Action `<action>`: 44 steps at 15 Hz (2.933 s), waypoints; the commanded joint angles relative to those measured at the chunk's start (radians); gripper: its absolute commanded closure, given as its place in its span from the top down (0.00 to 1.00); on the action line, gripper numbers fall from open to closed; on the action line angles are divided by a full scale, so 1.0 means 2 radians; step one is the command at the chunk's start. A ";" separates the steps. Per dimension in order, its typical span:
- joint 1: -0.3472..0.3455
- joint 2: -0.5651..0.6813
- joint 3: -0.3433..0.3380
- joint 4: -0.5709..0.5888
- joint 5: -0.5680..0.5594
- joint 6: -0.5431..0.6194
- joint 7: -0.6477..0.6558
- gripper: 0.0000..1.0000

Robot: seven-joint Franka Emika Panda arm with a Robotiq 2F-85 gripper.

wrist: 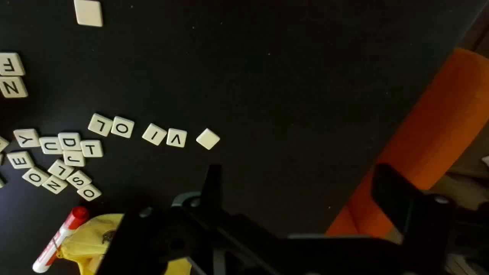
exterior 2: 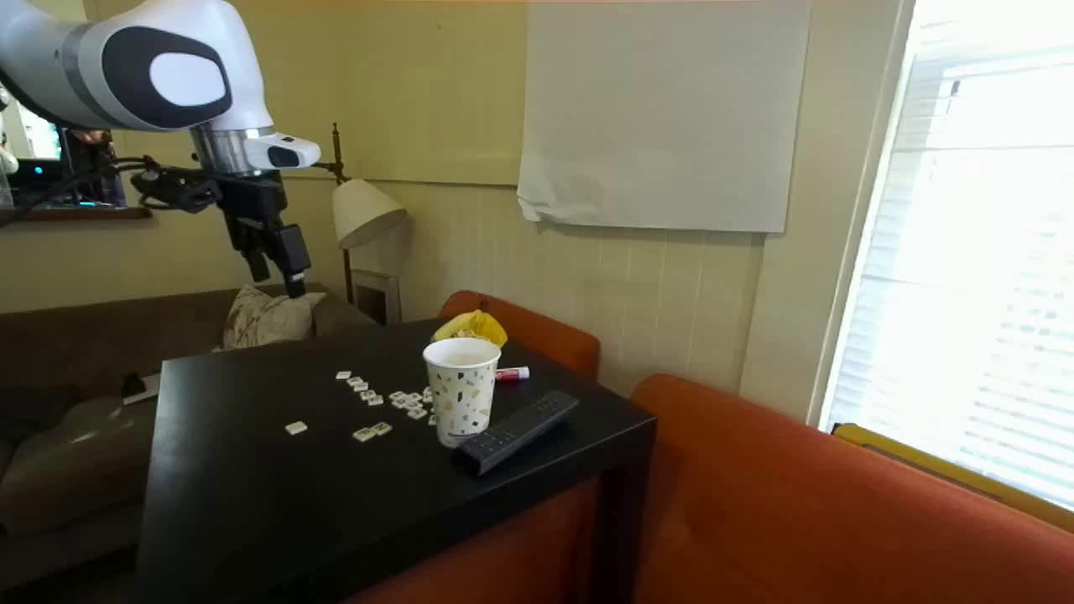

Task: Put one tile in the coffee cup.

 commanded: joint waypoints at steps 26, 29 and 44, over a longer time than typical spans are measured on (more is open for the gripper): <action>-0.082 0.088 -0.073 0.012 -0.088 -0.159 0.032 1.00; -0.078 0.114 -0.088 0.016 -0.066 -0.170 0.020 1.00; -0.071 0.191 -0.107 0.053 -0.016 -0.187 -0.001 0.59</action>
